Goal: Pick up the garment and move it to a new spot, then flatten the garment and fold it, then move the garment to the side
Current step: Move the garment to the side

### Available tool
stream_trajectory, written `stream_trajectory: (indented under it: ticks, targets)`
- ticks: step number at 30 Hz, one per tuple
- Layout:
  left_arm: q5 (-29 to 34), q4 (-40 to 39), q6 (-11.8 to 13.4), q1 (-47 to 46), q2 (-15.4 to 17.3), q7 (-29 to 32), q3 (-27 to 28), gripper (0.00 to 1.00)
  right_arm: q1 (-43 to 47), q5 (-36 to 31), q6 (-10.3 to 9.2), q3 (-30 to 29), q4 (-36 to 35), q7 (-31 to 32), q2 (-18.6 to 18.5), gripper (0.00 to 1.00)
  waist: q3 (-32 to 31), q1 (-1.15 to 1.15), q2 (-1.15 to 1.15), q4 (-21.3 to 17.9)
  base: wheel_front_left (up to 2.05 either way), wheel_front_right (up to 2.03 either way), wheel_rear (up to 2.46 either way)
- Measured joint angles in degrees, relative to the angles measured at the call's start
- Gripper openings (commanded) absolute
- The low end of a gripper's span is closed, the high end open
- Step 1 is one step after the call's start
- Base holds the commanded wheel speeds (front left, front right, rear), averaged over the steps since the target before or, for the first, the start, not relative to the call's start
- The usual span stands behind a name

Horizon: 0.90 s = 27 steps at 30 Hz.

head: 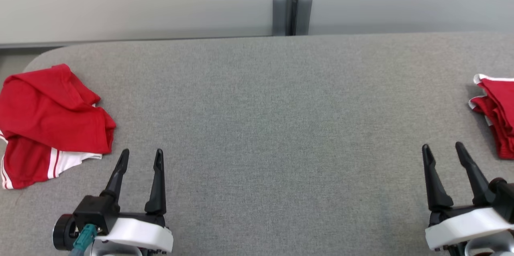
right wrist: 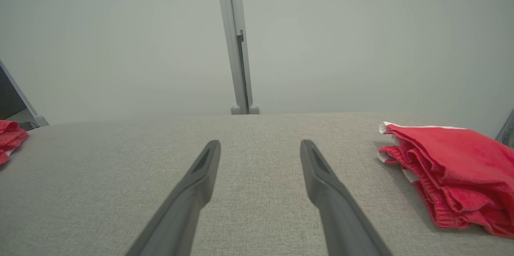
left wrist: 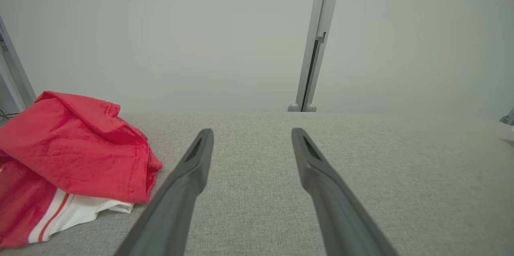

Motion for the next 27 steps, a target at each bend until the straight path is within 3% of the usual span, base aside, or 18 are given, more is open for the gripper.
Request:
stream_trajectory:
  ticks: [16,27]
  targets:
    - [-0.83,0.94,0.53,5.1,0.29,0.45,-0.81,1.0,6.05,-0.44,0.0,0.44,-3.09,2.83,0.84,1.0,-6.52,0.0,0.0,-0.87,0.0,0.0,0.0]
    - [-0.97,0.7,1.03,5.93,1.14,1.26,-1.03,1.0,6.96,-0.44,0.0,0.77,-3.59,3.34,1.45,1.0,-7.66,0.0,0.0,-1.12,0.0,0.0,0.0]
